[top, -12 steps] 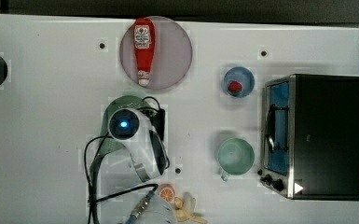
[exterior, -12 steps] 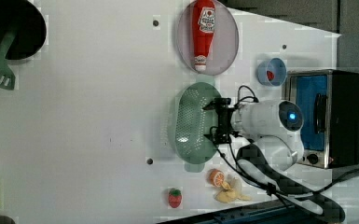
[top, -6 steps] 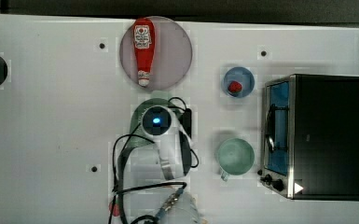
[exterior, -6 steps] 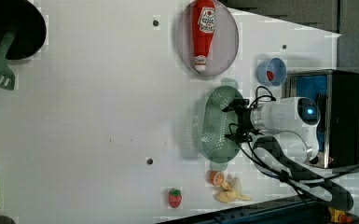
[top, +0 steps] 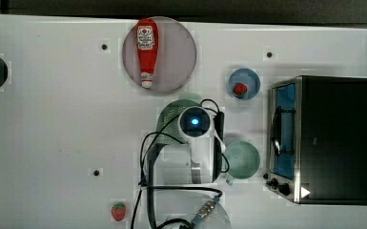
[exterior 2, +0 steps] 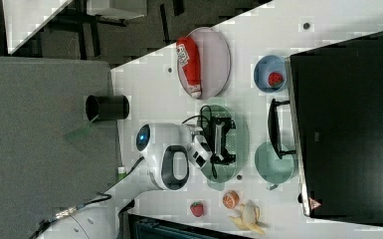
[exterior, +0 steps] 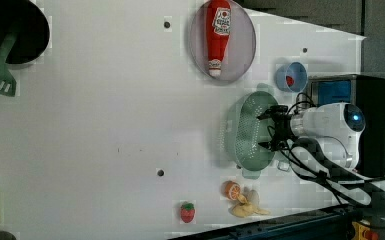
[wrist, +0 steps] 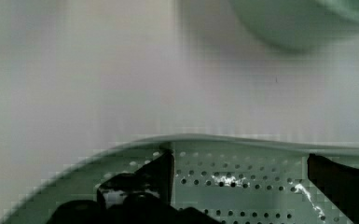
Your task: Drag strainer left to right.
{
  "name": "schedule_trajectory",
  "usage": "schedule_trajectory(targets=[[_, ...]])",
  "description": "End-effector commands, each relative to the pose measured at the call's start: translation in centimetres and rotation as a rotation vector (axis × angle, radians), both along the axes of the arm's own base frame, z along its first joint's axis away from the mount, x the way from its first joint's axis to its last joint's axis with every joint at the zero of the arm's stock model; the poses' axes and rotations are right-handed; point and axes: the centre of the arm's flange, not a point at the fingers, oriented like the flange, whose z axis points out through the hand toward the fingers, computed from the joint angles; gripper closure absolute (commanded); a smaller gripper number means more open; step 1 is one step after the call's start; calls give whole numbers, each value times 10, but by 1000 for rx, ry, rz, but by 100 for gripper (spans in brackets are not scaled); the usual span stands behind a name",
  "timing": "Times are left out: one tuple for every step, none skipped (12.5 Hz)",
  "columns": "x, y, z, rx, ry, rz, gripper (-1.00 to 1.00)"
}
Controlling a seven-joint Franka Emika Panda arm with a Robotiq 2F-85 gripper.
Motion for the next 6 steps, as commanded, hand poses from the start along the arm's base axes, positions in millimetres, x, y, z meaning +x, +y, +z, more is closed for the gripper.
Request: schedule_trajectory(targets=[[8, 4, 8, 1, -17, 115, -100], [8, 4, 8, 1, -18, 115, -100], [9, 7, 9, 3, -21, 118, -100], [10, 9, 13, 5, -29, 120, -100], [12, 16, 21, 11, -45, 140, -100], [17, 28, 38, 22, -70, 200, -100]])
